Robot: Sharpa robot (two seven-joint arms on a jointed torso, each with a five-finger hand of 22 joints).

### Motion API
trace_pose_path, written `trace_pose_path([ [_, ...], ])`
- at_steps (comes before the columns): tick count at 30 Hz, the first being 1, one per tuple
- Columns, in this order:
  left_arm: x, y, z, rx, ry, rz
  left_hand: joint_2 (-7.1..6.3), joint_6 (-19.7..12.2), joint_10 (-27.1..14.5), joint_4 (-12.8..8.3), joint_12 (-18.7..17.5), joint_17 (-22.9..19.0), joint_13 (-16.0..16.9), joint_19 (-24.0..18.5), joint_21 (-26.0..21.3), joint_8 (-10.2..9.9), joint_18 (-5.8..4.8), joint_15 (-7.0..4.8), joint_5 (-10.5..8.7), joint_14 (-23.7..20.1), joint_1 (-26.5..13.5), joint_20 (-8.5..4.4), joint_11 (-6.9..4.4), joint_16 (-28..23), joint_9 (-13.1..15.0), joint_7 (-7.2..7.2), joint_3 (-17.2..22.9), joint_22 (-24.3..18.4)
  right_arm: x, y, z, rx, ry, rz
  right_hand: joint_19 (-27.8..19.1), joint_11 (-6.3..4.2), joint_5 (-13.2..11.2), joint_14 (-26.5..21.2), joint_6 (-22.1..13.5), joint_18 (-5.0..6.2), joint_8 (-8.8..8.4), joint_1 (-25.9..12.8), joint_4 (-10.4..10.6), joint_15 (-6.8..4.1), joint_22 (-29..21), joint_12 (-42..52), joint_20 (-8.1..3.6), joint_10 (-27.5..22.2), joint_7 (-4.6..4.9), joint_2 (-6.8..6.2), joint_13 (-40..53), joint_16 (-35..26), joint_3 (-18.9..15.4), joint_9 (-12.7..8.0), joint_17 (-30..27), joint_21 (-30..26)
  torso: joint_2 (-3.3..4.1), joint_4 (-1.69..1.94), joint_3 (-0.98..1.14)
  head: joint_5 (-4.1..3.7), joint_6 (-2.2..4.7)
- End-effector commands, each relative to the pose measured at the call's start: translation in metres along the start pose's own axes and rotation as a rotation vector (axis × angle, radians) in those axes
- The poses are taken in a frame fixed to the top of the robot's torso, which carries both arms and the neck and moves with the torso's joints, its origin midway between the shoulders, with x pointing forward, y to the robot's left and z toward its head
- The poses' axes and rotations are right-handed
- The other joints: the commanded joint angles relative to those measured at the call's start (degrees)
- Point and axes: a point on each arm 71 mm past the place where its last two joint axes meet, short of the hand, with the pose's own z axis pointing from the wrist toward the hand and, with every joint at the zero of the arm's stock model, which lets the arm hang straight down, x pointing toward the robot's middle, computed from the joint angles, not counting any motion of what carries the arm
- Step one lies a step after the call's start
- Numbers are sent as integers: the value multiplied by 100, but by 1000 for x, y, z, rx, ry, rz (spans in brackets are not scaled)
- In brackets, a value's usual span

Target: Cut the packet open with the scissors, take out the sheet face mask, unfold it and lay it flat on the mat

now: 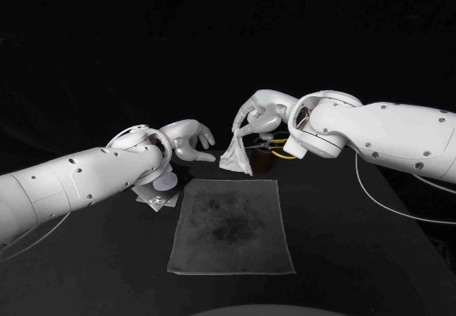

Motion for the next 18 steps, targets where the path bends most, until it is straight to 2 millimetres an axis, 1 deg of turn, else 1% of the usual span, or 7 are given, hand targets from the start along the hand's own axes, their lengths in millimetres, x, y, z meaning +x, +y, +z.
trace_pose_path([
  [1, 3, 6, -2, -50, 11, -152, 54, -89, -228, 42, -166, -84, -35, -32, -162, -41, 110, 74, 12, -157, 159, 75, 86, -112, -54, -48, -533, -100, 0, 0, -1, 14, -14, 18, 20, 6, 5, 335, 29, 43, 20, -33, -5, -29, 9, 19, 1, 48, 1, 13, 6, 20, 40, 4, 304, 23, 3, -1, 3, -11, 1],
  [7, 8, 14, -9, -81, -7, -234, 94, -112, -362, 45, -272, -124, -36, -17, -249, -33, 116, 117, 16, -186, 318, 112, 131, -136, -82, -5, -564, -161, -1, -3, -3, 49, -37, 24, 19, 6, 5, 335, 30, 43, 21, -36, -5, -29, 9, 18, 0, 49, 1, 13, 5, 19, 42, 4, 302, 21, 3, -5, 4, -21, 0],
  [10, 10, 16, -14, -82, -27, -274, 215, -16, -319, 29, -222, -142, -11, 19, -276, 36, 123, 110, 14, -189, 526, 116, 120, -121, -78, 69, -315, -184, -1, -5, -3, 65, -44, 27, 22, 6, 5, 334, 31, 42, 22, -38, -5, -29, 11, 22, 0, 52, 1, 11, 9, 18, 43, 3, 299, 26, 1, -5, 0, -25, -3],
  [12, 12, 16, -21, -73, -60, -319, 328, 219, -94, -2, -36, -142, 52, 72, -253, 185, 131, 76, 13, -150, 671, 93, 85, -83, -35, 100, -148, -175, -1, -7, -4, 80, -52, 31, 23, 6, 5, 334, 31, 42, 22, -38, -5, -29, 12, 23, 0, 53, 1, 11, 11, 17, 43, 3, 298, 28, -1, -1, 3, -15, -1],
  [14, 16, 15, -31, -53, -103, -390, 440, 697, 344, -53, 373, -113, 209, 199, -140, 524, 141, -38, 17, -7, 910, 15, -49, 39, 82, -34, 77, -115, 0, -10, -4, 102, -64, 37, 22, 5, 4, 335, 32, 43, 23, -41, -4, -29, 11, 29, 0, 57, 0, 9, 17, 18, 43, 3, 301, 25, 3, 0, 9, -28, 2],
  [16, 18, 14, -37, -40, -119, -436, 487, 908, 547, -77, 648, -92, 328, 297, -6, 712, 140, -154, 9, 105, 1082, -91, -175, 116, 155, -152, 289, -34, 1, -12, -4, 114, -72, 46, 25, 5, 4, 334, 33, 41, 24, -43, -4, -30, 14, 34, 0, 61, 0, 8, 22, 17, 43, 3, 298, 32, 5, -2, 8, -27, 3],
  [18, 22, 11, -46, -21, -130, -504, 576, 1168, 826, -60, 906, 531, 445, 434, 178, 864, 143, -304, 6, 516, 1198, -222, -346, 324, 219, -292, 571, 77, 3, -16, -4, 128, -80, 65, 25, 5, 4, 334, 33, 41, 24, -43, -4, -30, 14, 34, 0, 61, 0, 8, 22, 17, 43, 3, 298, 32, 7, 3, 2, -26, -10],
])
